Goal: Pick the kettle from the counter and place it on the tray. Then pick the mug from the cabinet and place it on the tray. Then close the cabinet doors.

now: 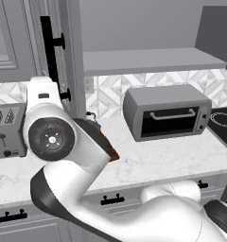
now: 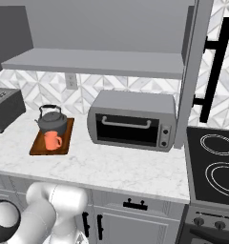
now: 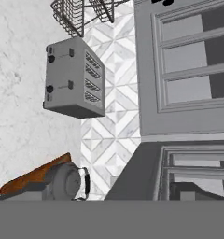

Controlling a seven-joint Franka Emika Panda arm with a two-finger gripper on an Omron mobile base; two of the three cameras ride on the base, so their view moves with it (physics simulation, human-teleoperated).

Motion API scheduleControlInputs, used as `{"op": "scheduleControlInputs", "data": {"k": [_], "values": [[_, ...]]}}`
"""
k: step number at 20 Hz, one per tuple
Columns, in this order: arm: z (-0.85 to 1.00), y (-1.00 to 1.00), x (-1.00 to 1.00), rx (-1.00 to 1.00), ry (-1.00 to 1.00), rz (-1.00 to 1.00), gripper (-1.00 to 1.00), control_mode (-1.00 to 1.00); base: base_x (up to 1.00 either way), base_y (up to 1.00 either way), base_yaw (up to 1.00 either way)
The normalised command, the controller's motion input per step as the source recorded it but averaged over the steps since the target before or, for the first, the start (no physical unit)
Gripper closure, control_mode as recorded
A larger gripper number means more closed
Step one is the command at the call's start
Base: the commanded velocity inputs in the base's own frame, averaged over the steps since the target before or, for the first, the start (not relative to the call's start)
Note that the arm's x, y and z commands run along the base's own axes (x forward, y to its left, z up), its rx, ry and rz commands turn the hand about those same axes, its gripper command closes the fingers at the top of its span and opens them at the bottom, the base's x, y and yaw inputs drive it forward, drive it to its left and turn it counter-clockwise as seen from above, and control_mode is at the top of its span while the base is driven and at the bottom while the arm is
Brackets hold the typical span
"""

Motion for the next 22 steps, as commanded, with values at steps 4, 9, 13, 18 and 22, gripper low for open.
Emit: {"op": "scheduleControlInputs", "data": {"k": [4,9,13,18,22], "values": [[0.00,-0.77,0.52,0.00,0.00,-0.18,-1.00,-1.00,0.00,0.00,0.00],[0.00,-0.74,0.59,0.00,0.00,-0.16,-1.00,-1.00,0.00,0.00,0.00],[0.00,-0.78,0.54,0.00,0.00,-0.15,-1.00,-1.00,0.00,0.00,0.00],[0.00,-0.78,0.57,0.00,0.00,-0.13,-1.00,-1.00,0.00,0.00,0.00],[0.00,-0.78,0.61,0.00,0.00,-0.11,-1.00,-1.00,0.00,0.00,0.00]]}}
